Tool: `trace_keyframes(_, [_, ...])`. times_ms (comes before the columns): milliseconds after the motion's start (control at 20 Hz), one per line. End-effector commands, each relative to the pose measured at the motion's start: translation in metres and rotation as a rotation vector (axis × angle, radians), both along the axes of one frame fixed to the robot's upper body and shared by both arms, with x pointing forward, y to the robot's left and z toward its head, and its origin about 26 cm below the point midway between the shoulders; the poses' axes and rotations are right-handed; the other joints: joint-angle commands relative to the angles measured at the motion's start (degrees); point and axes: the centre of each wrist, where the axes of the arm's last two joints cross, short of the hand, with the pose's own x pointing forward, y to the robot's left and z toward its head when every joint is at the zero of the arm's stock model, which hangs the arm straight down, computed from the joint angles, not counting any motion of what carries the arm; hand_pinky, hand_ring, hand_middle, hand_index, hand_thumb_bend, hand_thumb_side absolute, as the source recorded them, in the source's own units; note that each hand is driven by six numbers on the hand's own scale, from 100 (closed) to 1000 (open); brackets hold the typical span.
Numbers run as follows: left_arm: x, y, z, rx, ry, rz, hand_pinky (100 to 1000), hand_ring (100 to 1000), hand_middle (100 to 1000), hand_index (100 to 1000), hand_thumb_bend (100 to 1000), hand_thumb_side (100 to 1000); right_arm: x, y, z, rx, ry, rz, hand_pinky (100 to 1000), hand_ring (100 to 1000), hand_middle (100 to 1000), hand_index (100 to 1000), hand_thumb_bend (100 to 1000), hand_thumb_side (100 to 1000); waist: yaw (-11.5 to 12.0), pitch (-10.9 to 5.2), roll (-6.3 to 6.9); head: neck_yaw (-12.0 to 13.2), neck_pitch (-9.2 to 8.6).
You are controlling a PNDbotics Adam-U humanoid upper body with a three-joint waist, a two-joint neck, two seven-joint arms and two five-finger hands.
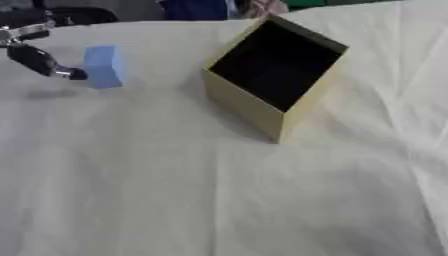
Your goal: Pick up objects on the table and place them in the box.
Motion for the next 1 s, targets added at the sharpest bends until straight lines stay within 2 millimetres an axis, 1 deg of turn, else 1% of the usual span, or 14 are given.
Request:
trace_keyframes(50, [-0.003,0.002,0.021,0.087,0.125,-0.057,1000,1000,927,1000,602,593,0.000,-0.001,0.007,-0.012,-0.017,0.012,661,818,636,748,100,811,-0.07,-1.02,-0.10,0.37,-0.53])
trace_keyframes(100, [-0.003,0.001,0.023,0.076,0.144,-0.038,1000,1000,928,1000,600,590,0.000,-0.001,0.007,-0.011,-0.017,0.013,661,819,636,748,100,811,-0.09,-1.04,-0.06,0.43,-0.52])
trace_keyframes(400, [-0.002,-0.008,0.028,0.024,0.195,0.046,1000,1000,957,1000,489,500,0.001,-0.001,0.009,-0.009,-0.018,0.019,661,819,635,747,100,812,-0.65,-1.01,0.36,1.02,-0.87])
trace_keyframes(600, [-0.002,-0.007,0.027,0.000,0.211,0.086,1000,1000,968,1000,430,460,0.002,0.000,0.011,-0.009,-0.023,0.021,661,820,635,747,100,813,-1.15,-0.73,0.82,1.61,-1.31])
trace_keyframes(800, [-0.002,-0.003,0.023,-0.002,0.236,0.088,1000,1000,984,1000,435,453,0.002,0.000,0.011,-0.010,-0.024,0.019,661,820,635,747,100,815,-1.44,-0.59,1.40,1.79,-1.51])
trace_keyframes(900, [-0.003,-0.001,0.023,0.004,0.240,0.084,1000,1000,983,1000,474,460,0.003,0.000,0.012,-0.009,-0.025,0.018,661,821,635,747,100,816,-1.61,-0.43,1.69,2.03,-1.64])
trace_keyframes(1000, [-0.004,0.001,0.024,0.011,0.237,0.088,1000,1000,978,1000,487,458,0.003,0.000,0.012,-0.010,-0.027,0.017,660,821,635,747,100,816,-1.90,-0.25,1.96,2.28,-1.82])
